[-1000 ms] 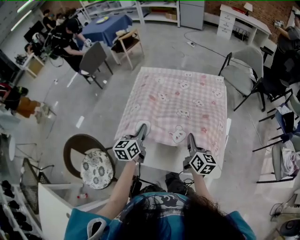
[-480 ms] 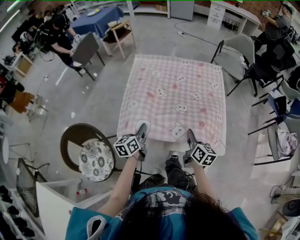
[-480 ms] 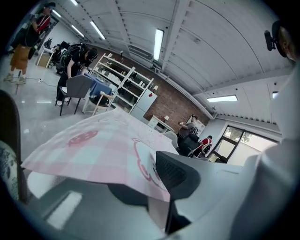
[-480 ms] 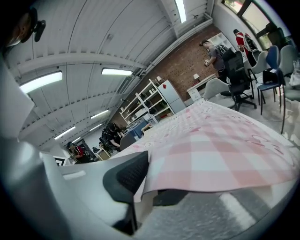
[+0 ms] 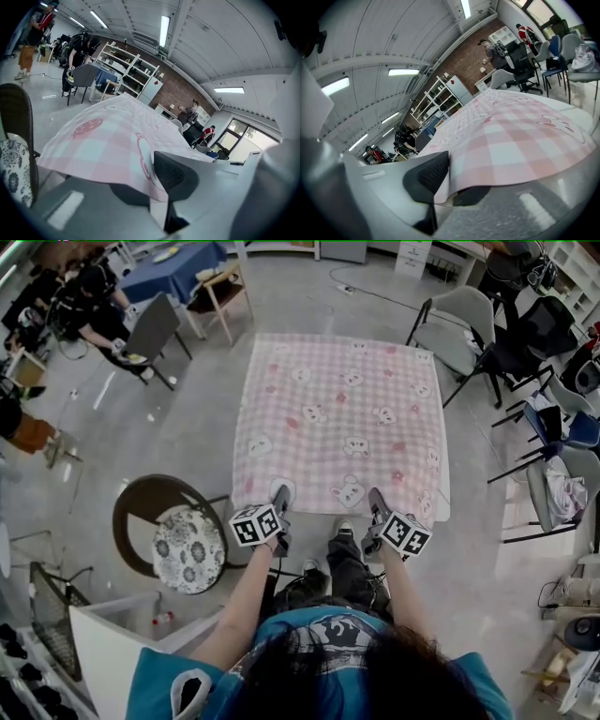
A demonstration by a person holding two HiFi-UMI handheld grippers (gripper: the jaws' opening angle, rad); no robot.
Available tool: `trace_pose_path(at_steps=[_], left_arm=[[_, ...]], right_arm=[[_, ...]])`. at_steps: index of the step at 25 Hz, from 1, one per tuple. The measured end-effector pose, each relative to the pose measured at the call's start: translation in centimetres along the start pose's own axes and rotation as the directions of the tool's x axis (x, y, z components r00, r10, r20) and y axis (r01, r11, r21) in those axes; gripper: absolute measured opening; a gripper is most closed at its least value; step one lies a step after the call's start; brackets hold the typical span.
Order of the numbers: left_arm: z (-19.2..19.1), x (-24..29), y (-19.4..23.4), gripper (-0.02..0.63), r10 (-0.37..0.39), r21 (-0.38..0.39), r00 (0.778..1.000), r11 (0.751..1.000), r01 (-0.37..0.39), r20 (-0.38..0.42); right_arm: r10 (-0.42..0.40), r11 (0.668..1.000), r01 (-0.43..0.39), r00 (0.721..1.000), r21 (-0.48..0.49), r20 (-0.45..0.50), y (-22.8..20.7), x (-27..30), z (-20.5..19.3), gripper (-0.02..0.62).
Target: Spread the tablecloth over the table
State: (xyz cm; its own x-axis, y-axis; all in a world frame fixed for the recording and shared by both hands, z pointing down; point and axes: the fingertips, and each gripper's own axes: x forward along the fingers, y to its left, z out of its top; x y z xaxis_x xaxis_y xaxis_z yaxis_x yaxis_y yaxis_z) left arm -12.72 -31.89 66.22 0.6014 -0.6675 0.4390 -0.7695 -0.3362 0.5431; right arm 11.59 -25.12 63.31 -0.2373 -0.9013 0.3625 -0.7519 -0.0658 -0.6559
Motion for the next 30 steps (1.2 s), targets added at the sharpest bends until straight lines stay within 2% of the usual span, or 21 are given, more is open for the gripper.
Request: trace_pose_path(at_steps=[4,8,11,14,18,23,27,30], left_arm=[[-1.9,-0.1,0.2,0.041,0.016,-0.02,0.999,1.0,-0.017,-0.029],[-4.7,0.2,0.6,0.04,0.013,-0.077,0.997,0.997,-0.019,-0.081],[-6.0,0.3,1.0,0.044,0.022,-0.071,0.994,0.997,-0.03,-0.106],[-6.6,0.5,1.5,0.052,0.036,-0.064,0.992,0.997,-0.043,-0.117],[-7.3,1.0,2.3,0.06,0.031,-0.119,0.989,0.992,-0.049,-0.145],[-7.5,1.4,2.3,0.058,0.039,-0.082,0.981,0.995,-0.056,-0.191],[-7.5,1.7,2.1,0.058,0.05,-0.084,0.974,0.994,-0.07,-0.223],[-7.3,2.3,1.9,0.063,0.053,-0.078,0.97,0.994,-0.073,-0.237]], right_arm=[[-0.026,0.993,0.026,1.0,0.118,-0.006,-1.4,-1.0,-1.7,0.023],[-0.051,0.984,0.054,0.998,0.169,-0.027,-3.1,-1.5,-3.3,0.026],[-0.062,0.978,0.07,0.997,0.199,-0.047,-4.0,-1.5,-4.3,0.028],[-0.077,0.974,0.089,0.995,0.207,-0.063,-4.7,-1.4,-5.1,0.028],[-0.102,0.965,0.12,0.991,0.233,-0.088,-5.8,-1.0,-6.2,0.029],[-0.133,0.965,0.156,0.984,0.211,-0.117,-6.7,-0.8,-7.0,0.029],[-0.136,0.973,0.155,0.984,0.17,-0.117,-7.0,-0.6,-6.9,0.029],[-0.142,0.971,0.161,0.983,0.175,-0.114,-7.6,-0.2,-6.5,0.029]])
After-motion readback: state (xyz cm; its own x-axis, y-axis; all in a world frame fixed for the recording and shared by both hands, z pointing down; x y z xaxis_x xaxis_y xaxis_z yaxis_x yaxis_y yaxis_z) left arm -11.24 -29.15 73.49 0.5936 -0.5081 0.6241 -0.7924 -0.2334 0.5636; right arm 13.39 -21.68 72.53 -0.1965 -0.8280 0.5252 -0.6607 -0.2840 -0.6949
